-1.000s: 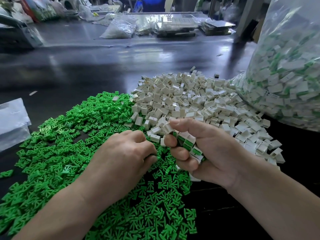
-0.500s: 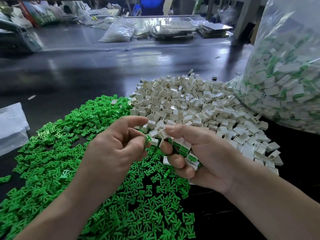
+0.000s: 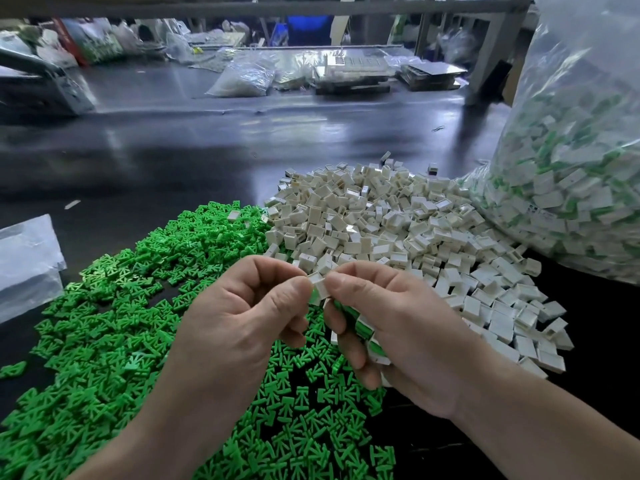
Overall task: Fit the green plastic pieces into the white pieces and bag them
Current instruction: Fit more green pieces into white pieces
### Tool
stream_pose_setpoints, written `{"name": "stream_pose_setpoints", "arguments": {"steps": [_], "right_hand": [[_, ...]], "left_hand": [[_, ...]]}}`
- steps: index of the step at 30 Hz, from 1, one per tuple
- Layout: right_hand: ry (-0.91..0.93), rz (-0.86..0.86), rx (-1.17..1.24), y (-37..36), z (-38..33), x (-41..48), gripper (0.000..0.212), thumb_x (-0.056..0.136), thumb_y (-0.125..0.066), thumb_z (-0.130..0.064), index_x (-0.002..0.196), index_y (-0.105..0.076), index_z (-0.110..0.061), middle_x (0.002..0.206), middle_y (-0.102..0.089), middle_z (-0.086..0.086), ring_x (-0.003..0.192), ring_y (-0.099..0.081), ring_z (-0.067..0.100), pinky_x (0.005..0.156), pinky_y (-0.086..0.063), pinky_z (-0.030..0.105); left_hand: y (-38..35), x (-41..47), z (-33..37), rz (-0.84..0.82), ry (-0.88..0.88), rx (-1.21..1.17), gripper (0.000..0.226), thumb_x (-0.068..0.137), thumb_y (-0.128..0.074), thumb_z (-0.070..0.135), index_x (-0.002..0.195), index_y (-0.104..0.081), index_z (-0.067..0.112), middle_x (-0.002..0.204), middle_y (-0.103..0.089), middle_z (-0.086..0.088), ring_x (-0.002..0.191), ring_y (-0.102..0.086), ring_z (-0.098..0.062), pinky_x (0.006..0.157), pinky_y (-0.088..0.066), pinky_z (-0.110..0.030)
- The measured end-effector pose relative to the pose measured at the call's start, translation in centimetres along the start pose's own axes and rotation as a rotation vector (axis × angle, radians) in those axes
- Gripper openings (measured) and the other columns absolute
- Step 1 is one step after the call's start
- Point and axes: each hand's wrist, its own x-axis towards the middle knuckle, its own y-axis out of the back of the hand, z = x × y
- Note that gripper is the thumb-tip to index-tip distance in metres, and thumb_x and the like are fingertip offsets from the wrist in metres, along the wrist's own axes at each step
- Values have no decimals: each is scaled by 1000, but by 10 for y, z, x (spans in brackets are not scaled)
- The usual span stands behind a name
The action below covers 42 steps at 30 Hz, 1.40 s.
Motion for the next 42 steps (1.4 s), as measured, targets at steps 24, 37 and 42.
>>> {"name": "stream_pose_setpoints", "arguments": {"steps": [24,37,42], "right_hand": [[224,55,-192,1,5,-1,16,90,-61,-35,86,-68,-21,71,-62,0,49,-54,17,38,-42,25],[115,-132,12,1,2,-3,28,95,-57,-33,97,-62,-5,62,-60,1,43,-50,10,36,-38,18],[93,-147,20,2,0,-4,33,95,-56,-32,103,-57,0,60,-59,-2,43,-50,8,35,-37,19]], "left_hand": [[-6,-3,0,41,-20,-67,4,79,-68,26,79,-70,22,77,-73,-13,66,-71,-25,52,-53,-26],[-5,-3,7,-371,146,-585,45,82,-76,27,121,-64,6,78,-69,-14,65,-67,-21,54,-55,-28],[-11,-5,4,-335,128,-625,44,79,-79,25,117,-67,5,78,-70,-16,64,-69,-22,54,-56,-28]]}}
